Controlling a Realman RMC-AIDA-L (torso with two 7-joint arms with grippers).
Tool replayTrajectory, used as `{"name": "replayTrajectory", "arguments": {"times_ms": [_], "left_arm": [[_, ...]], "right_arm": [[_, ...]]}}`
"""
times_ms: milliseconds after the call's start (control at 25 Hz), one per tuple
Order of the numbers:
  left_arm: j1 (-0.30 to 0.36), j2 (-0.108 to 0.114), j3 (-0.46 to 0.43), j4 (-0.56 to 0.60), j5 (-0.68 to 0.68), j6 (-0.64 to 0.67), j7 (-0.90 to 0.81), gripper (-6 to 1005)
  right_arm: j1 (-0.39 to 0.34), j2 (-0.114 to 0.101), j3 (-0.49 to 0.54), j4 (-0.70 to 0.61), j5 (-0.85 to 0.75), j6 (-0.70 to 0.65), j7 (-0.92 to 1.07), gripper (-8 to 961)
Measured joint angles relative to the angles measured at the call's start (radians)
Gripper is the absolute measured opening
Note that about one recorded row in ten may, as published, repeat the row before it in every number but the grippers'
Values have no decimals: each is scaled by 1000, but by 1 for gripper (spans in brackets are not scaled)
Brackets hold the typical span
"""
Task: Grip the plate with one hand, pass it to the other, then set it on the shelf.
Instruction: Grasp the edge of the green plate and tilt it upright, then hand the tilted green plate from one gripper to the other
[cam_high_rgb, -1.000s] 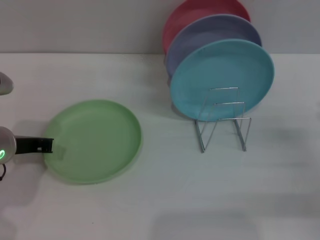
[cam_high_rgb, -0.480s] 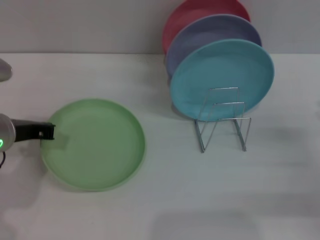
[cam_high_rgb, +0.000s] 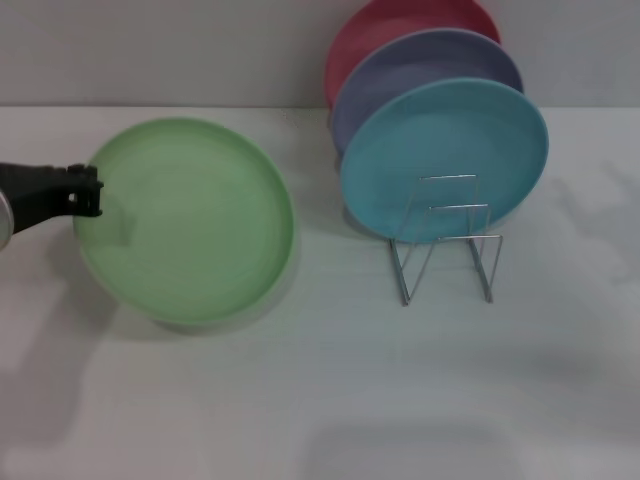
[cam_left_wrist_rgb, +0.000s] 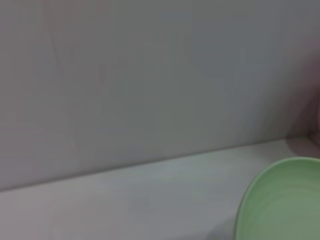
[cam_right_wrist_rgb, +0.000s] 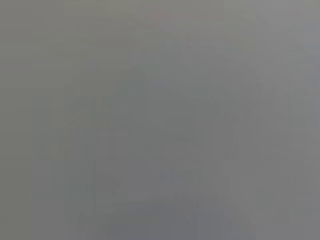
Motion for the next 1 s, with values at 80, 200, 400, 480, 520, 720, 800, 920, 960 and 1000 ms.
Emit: {"name": "replayTrajectory", "arguments": {"times_ms": [80,200,400,480,520,720,800,920,960,1000], "left_arm": [[10,0,14,-18,1,28,8,39],[17,0,30,-24,2,52,9,39],[21,-1,64,-23,4,93,9,39],[24,-1,75,-22,4,111,9,40],[28,-1,84,-22,4,125,9,40],[54,0,136,-24,4,206,16,39],[62,1,148,-28,3,220,22,38],[66,2,153,-38,-2,223,23,37],[67,3,153,-42,-3,222,23,37],[68,3,153,-45,-4,221,23,37]], "right_arm": [[0,-1,0,68,-68,-65,72,798],[6,-2,2,307,-349,-255,366,798],[62,-19,9,617,-879,-331,960,798],[117,-30,9,746,-1123,-295,1236,797],[117,-30,9,746,-1123,-295,1236,797],[267,-47,14,792,-1434,-200,1559,797],[334,-56,15,756,-1483,-169,1627,797],[422,-69,16,695,-1520,-138,1692,797],[448,-72,16,677,-1529,-131,1710,797],[473,-75,16,662,-1544,-127,1730,798]]}}
